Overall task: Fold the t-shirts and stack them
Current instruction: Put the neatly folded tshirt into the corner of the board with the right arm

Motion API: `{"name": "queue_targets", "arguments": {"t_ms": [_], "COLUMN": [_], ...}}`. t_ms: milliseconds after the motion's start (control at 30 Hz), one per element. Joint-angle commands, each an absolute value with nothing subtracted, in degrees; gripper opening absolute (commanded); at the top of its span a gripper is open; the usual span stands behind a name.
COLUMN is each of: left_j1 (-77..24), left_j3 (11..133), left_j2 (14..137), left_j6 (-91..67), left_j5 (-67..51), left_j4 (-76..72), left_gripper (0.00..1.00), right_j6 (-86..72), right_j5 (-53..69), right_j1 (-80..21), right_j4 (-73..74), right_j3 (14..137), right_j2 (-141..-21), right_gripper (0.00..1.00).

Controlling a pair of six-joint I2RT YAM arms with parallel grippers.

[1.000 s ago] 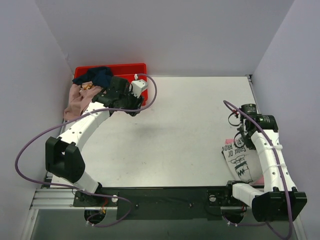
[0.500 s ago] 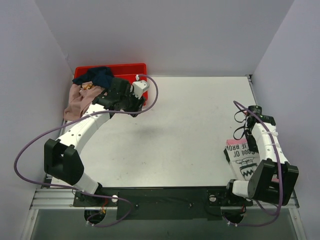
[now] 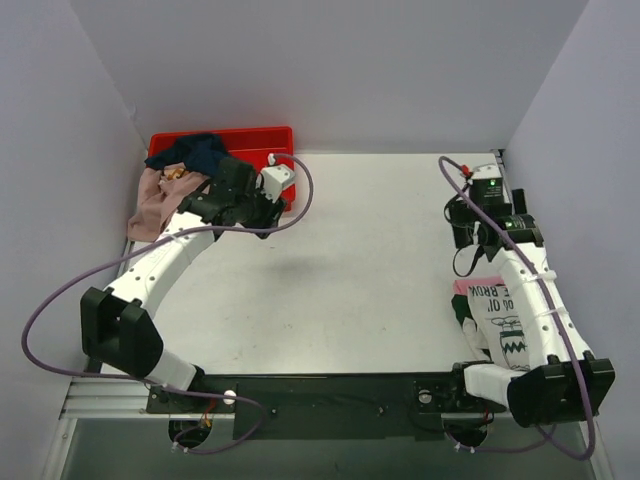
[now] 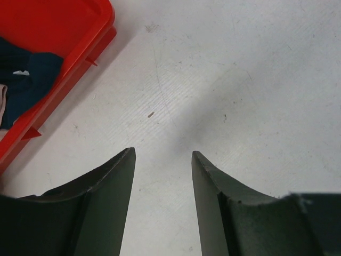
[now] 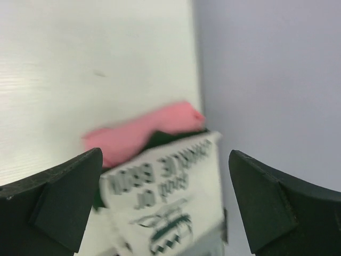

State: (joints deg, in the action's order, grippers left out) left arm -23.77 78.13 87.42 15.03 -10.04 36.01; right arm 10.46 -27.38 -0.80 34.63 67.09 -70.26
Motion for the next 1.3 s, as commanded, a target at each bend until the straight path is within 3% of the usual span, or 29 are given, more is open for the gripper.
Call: {"name": "queue_targets", "arguments": {"t_ms": [0,233,367,467,533,967,1267], "left_j1": [-21.02,-12.05,-11.78,-11.87,-11.87,-9.84,-9.93], "left_j3": [76.56,56.81,41.60,30.71,25.69,13.55,10.37], "left_j2": [79.03,55.52,41.15,32.55,28.76,27.95,26.63], "left_j6": [17.22,18.37,12.67,7.91,5.72,-3.69,-7.03], "left_j5": [-10.02,-8.27,1.20,5.89,6.24,19.59,19.16], "left_j4": [41.47,39.30,25.27,18.21,15.74,0.88,-2.73], "left_gripper": [0.57,0.60,0.76,0.77,0.83,0.89,0.89], "right_j6": [8.88,5.19,1.59,1.41,0.71,0.00,-3.17], "right_j5": [-9.51,7.20,11.25,12.48,12.04,10.11,9.32], "right_j1": [-11.74,-20.74,-21.62,-22.15,-21.97,-18.20,-12.04], "right_j4": [28.23,0.64,-11.23,-15.81,-17.83,-28.12,-32.34], "right_j3": [65.40,50.11,42.90,38.77,36.58,25.06,19.95], "right_j2": [-67.07,-63.63,-65.21,-67.32,-67.85,-64.16,-57.92], "right_gripper": [1.00,1.00,1.00,1.00,1.00,1.00,1.00]}}
